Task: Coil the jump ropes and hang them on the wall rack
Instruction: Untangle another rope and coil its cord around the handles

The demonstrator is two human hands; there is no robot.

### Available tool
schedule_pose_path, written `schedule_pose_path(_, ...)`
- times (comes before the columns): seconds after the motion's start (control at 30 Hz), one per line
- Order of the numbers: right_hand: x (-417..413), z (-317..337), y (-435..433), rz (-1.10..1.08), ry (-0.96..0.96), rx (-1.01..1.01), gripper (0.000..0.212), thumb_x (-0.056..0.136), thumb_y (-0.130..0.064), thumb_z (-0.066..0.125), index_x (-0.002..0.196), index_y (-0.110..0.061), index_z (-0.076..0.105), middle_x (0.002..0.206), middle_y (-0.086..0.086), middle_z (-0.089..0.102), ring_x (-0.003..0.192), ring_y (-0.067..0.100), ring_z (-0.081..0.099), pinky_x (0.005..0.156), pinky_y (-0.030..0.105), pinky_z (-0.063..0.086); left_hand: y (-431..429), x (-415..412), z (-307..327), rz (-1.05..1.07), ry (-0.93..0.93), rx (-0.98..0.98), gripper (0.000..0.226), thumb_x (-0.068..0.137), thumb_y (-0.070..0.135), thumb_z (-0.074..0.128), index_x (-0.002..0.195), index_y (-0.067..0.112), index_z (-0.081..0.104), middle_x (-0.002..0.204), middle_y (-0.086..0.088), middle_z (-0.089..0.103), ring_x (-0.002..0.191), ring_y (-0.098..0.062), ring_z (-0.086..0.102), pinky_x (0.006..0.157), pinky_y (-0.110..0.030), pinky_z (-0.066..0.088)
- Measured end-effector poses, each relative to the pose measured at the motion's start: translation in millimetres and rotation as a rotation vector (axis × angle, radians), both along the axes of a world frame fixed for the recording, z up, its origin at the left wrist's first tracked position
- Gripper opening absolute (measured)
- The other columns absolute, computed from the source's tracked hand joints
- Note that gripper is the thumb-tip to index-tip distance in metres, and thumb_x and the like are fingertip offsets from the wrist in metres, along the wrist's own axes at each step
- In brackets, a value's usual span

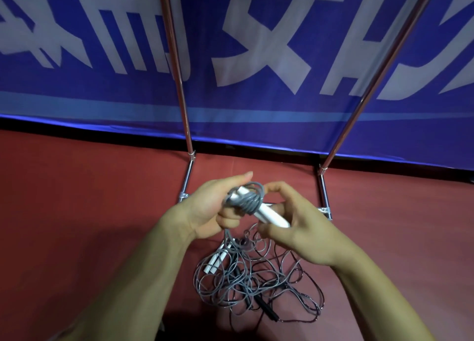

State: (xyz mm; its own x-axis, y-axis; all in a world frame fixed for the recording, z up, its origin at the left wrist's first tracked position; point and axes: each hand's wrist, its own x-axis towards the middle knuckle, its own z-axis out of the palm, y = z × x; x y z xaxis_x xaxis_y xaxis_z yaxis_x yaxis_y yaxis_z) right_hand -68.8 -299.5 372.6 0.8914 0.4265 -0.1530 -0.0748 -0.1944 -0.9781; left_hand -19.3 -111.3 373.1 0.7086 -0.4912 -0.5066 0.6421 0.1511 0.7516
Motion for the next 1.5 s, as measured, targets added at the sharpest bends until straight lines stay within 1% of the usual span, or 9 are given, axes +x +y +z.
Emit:
schedule_pose_path(0.23, -2, 22, 1, 0.042, 0.059, 0.230, 0.082, 0.093, 0.014, 0.053, 0.147, -0.047, 0.040, 0.065, 0.007, 0.054, 0.043, 0.015, 0.036, 0.038, 0.019, 0.029, -30, -18, -11, -0.120, -0.012, 0.169, 0.033, 0.105, 0.018, 0.040, 0.077, 0.016, 0.058, 0.050, 0.001, 0.044, 0.047, -0.009, 0.021, 0.039, -0.015, 0.012)
schedule_pose_path(0.33, 8, 15, -14, -0.151, -0.006, -0.027, 0.078, 0.092, 0.006, 0.056, 0.141, -0.055, 0.045, 0.066, 0.015, 0.056, 0.043, 0.018, 0.038, 0.039, 0.023, 0.031, -33, -20, -17, -0.169, -0.109, 0.352, 0.040, 0.105, 0.034, 0.042, 0.068, 0.020, 0.049, 0.050, 0.005, 0.036, 0.041, -0.010, 0.024, 0.044, -0.023, 0.018)
schedule_pose_path(0.5, 10, -27, -25, -0.224, -0.112, -0.642, 0.070, 0.089, -0.016, 0.057, 0.148, -0.049, 0.039, 0.080, 0.001, 0.072, 0.065, 0.022, 0.064, 0.063, 0.031, 0.050, -32, -32, -14, -0.421, -0.896, 1.119, 0.047, 0.101, 0.054, 0.042, 0.069, 0.019, 0.048, 0.068, 0.001, 0.056, 0.065, -0.020, 0.049, 0.062, -0.033, 0.032)
schedule_pose_path(0.6, 5, -38, -16, -0.053, -0.116, -0.821, 0.053, 0.092, -0.028, 0.051, 0.143, -0.043, 0.045, 0.106, 0.006, 0.072, 0.092, 0.030, 0.066, 0.076, 0.034, 0.052, -25, -28, -12, -0.380, -1.173, 1.104, 0.030, 0.099, 0.053, 0.050, 0.093, 0.030, 0.068, 0.089, 0.007, 0.070, 0.081, -0.017, 0.059, 0.074, -0.030, 0.043)
schedule_pose_path(0.83, -5, -7, -9, 0.255, -0.248, -0.782, 0.020, 0.084, -0.021, 0.055, 0.099, -0.033, 0.057, 0.075, -0.004, 0.060, 0.068, 0.021, 0.052, 0.063, 0.037, 0.044, 1, -8, -19, -0.262, -0.888, 0.632, 0.023, 0.085, 0.042, 0.078, 0.068, 0.029, 0.067, 0.056, 0.011, 0.055, 0.055, -0.001, 0.046, 0.055, -0.025, 0.039)
schedule_pose_path(1.07, -8, 5, -2, 0.290, -0.243, -0.563, 0.032, 0.080, -0.012, 0.063, 0.107, -0.029, 0.067, 0.067, 0.004, 0.058, 0.053, 0.013, 0.044, 0.049, 0.023, 0.033, 11, -3, -10, -0.233, -0.606, 0.370, 0.017, 0.070, 0.033, 0.079, 0.062, 0.020, 0.073, 0.058, 0.001, 0.061, 0.054, -0.005, 0.051, 0.053, -0.019, 0.040)
schedule_pose_path(1.17, -10, 6, -3, 0.158, -0.172, -0.391, 0.038, 0.078, -0.007, 0.066, 0.104, -0.032, 0.054, 0.064, 0.008, 0.059, 0.049, 0.012, 0.041, 0.048, 0.030, 0.034, 11, -6, -7, -0.221, -0.225, 0.164, 0.026, 0.082, 0.026, 0.066, 0.057, 0.018, 0.070, 0.053, 0.002, 0.056, 0.043, -0.005, 0.048, 0.043, -0.016, 0.038)
schedule_pose_path(1.3, -7, 6, -6, 0.009, -0.044, 0.071, 0.057, 0.084, 0.010, 0.061, 0.125, -0.027, 0.050, 0.063, 0.019, 0.052, 0.048, 0.017, 0.037, 0.044, 0.027, 0.029, -1, -9, -8, -0.237, 0.119, -0.065, 0.035, 0.089, 0.029, 0.048, 0.059, 0.020, 0.063, 0.050, 0.009, 0.033, 0.038, 0.001, 0.022, 0.038, -0.015, 0.010)
schedule_pose_path(1.5, 7, 8, -17, -0.248, -0.020, 0.087, 0.059, 0.093, 0.007, 0.053, 0.130, -0.038, 0.060, 0.063, 0.011, 0.053, 0.044, 0.016, 0.036, 0.041, 0.021, 0.029, -44, -24, -16, -0.170, -0.035, 0.216, 0.046, 0.106, 0.042, 0.040, 0.065, 0.024, 0.051, 0.056, 0.009, 0.025, 0.046, -0.007, 0.014, 0.040, -0.020, 0.011)
